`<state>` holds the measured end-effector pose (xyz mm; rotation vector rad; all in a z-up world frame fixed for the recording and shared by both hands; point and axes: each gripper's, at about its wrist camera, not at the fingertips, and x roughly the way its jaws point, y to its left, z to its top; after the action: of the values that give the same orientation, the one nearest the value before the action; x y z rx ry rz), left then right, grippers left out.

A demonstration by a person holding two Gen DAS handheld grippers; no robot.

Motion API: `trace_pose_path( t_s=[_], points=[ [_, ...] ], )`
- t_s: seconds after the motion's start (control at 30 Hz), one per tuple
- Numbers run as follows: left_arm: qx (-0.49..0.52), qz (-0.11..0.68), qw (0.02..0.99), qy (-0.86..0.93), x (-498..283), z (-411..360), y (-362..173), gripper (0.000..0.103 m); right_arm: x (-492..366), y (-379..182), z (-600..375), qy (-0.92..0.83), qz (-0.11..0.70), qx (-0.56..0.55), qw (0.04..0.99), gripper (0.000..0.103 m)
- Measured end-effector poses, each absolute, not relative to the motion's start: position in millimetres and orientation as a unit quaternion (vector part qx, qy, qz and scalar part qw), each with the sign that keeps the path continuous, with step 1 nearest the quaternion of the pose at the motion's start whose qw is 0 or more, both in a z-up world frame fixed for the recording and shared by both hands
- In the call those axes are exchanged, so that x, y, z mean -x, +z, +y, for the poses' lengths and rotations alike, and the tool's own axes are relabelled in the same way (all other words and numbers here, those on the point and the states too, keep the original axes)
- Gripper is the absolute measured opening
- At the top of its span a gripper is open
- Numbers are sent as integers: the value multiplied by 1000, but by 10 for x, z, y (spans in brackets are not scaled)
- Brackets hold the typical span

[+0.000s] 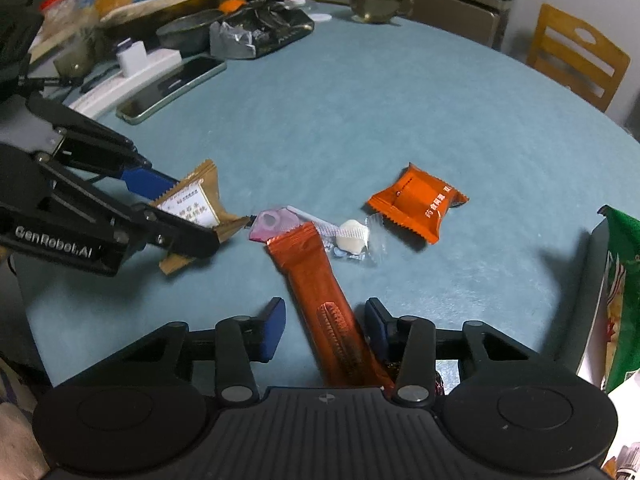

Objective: Organize snacks
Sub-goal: 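Grasp the gold-wrapped pastry with the left tool while right tool grasps the orange wafer bar, then carry the gold pastry and orange wafer bar over the white tray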

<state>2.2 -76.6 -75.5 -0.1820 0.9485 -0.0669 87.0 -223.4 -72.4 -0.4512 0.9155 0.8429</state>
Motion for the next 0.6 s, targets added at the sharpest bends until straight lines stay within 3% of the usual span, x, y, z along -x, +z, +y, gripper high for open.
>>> trace_pose_path(
  t_s=[0.07, 0.3, 0.6],
  points=[
    [89, 455, 885, -31, -35, -774, -759, 34, -858, -730, -2237, 394, 420, 215, 788, 43],
    [90, 451, 888, -27, -36, -765, -750, 34, -799, -728, -2218, 410, 412, 221, 783, 23],
    [93, 449, 888, -28, -88, -747, -714, 34, -910, -622, -2323, 397, 421, 159, 800, 23]
  ],
)
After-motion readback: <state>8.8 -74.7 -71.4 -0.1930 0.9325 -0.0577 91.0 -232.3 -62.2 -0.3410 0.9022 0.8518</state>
